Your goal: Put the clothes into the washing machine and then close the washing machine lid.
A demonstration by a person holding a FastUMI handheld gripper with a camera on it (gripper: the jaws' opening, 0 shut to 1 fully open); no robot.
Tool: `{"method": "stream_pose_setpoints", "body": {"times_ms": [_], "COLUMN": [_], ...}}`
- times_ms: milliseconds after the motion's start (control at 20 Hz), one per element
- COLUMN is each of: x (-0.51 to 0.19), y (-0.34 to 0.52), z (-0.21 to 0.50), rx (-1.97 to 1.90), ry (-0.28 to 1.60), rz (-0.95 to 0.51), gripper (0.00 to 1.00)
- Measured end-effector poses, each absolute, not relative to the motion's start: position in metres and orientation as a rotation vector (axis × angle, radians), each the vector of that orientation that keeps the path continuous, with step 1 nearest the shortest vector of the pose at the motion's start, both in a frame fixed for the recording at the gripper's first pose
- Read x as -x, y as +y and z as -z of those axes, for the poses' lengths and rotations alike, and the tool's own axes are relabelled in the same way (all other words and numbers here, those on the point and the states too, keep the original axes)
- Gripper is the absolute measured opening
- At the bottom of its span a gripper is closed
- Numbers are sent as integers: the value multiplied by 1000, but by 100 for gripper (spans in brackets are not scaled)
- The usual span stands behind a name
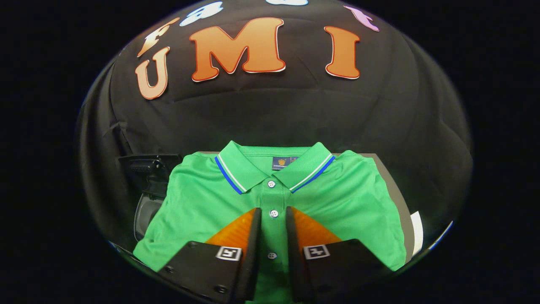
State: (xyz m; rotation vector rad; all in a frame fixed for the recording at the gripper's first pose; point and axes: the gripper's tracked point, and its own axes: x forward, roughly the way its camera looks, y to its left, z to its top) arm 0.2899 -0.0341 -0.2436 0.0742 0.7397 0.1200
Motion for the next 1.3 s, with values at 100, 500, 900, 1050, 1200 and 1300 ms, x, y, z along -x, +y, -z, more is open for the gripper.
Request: {"method": "stream_pose_setpoints", "body": {"times_ms": [100,500,900,1050,1200,1300], "x": [-291,-294,-294,-289,-270,-254], "y": [-31,-29,-29,-22,0,18], "z": [244,239,213,178,134,102], "rx": [-45,-97,-184,-217,-219,-227], "ry": [752,724,619,548,444,377], "rz": [-103,-69,-74,-69,-71,-73], "gripper": [21,11,8,8,8,8]}}
